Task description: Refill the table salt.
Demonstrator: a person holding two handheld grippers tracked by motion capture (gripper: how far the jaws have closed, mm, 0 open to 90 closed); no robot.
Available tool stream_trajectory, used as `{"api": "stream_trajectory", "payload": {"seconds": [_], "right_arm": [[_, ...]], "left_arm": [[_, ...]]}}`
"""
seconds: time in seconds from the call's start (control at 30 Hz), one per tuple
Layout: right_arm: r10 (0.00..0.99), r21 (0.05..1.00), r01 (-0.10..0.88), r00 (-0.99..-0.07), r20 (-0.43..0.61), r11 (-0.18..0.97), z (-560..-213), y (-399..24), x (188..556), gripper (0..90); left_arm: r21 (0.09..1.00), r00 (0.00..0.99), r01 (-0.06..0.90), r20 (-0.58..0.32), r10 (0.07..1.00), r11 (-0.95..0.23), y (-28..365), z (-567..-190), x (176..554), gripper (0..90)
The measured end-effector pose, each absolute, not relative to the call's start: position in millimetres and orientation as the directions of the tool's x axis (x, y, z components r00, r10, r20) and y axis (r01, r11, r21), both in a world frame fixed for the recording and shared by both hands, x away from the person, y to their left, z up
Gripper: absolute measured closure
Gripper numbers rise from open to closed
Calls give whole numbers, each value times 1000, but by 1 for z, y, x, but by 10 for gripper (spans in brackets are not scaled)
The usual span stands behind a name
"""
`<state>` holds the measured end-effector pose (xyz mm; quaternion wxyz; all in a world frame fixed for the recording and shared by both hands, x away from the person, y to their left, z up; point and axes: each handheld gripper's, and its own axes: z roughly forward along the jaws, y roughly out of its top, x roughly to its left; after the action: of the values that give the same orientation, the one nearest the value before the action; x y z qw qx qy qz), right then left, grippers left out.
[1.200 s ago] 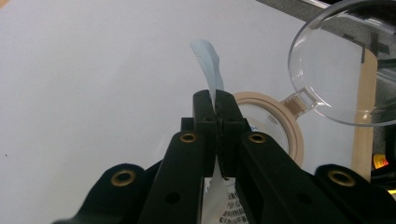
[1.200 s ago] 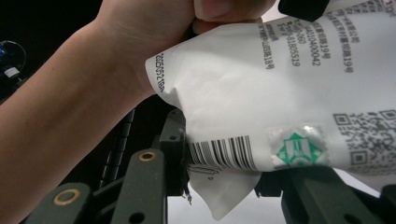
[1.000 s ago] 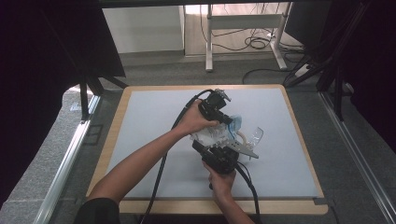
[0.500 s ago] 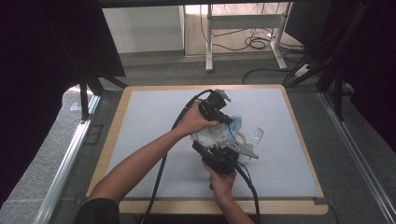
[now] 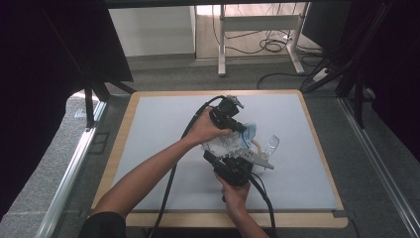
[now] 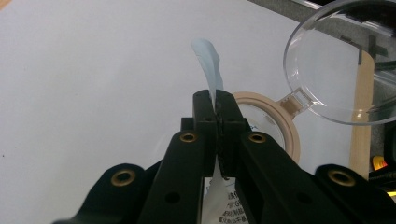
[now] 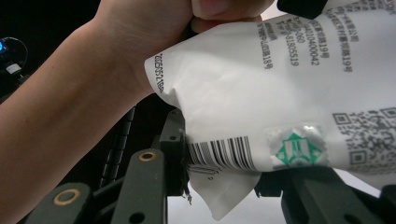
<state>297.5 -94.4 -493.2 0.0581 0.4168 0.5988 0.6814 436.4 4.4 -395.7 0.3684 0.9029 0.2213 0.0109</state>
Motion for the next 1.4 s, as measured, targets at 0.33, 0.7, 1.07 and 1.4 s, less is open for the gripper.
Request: {"api": "stream_trajectory", "payload": {"seconds": [0.33, 0.7, 1.07, 1.4], "right_arm": [[580, 871, 418, -654, 485, -258, -494, -95, 297, 629], [584, 881, 412, -666, 465, -231, -498, -94, 297, 629], [585, 885, 413, -671, 455, -215, -500, -94, 296, 629], [592, 885, 425, -670, 447, -187, -505, -96, 296, 626]], "left_arm": [[680, 901, 391, -145, 409, -620, 7, -397, 435, 896], [691, 899, 395, -154, 411, -605, 13, -398, 433, 896], [696, 898, 396, -156, 412, -599, 14, -399, 432, 895], [701, 898, 396, -161, 409, -594, 17, -399, 431, 894]]}}
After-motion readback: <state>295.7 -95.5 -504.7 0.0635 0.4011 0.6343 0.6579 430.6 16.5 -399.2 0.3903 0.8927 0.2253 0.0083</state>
